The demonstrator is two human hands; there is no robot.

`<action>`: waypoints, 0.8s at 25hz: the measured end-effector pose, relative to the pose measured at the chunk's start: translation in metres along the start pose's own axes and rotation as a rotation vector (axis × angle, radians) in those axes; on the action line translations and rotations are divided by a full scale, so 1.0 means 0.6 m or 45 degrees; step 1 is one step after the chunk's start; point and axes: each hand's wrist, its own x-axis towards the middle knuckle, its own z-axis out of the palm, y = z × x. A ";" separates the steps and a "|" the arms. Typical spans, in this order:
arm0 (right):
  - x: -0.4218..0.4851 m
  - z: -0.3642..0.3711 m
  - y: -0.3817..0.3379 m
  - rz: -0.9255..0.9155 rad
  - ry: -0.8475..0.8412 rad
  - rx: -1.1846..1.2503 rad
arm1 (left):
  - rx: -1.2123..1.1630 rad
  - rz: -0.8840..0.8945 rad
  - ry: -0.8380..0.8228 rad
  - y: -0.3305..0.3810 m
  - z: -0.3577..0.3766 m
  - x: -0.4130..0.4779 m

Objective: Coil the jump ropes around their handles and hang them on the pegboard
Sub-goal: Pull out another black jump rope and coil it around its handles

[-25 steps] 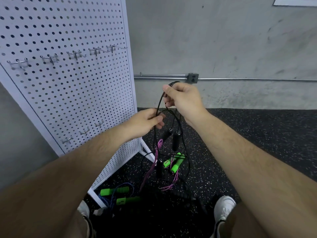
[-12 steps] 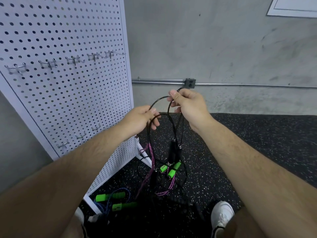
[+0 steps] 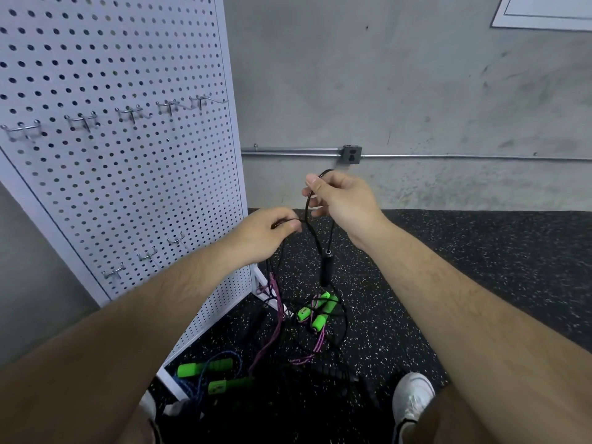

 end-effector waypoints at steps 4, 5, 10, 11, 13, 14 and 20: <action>0.000 -0.007 0.015 0.087 -0.283 -0.313 | -0.163 -0.055 0.068 0.006 -0.007 -0.002; -0.002 -0.009 0.019 0.129 -0.387 -0.427 | -0.211 -0.067 0.091 0.006 -0.010 -0.002; -0.012 -0.014 0.013 0.199 -0.448 -0.645 | -0.154 -0.136 0.133 -0.014 -0.020 -0.001; -0.011 -0.016 0.007 0.154 -0.404 -0.648 | -0.100 -0.161 0.107 -0.019 -0.021 -0.001; -0.009 -0.019 -0.004 0.051 -0.354 -0.659 | 0.064 -0.178 0.030 -0.022 -0.016 -0.004; -0.009 -0.016 -0.006 0.011 -0.351 -0.681 | 0.178 -0.165 0.034 -0.022 -0.012 -0.004; -0.009 0.003 -0.014 -0.189 -0.241 -0.597 | 0.027 -0.001 0.244 0.004 -0.010 -0.008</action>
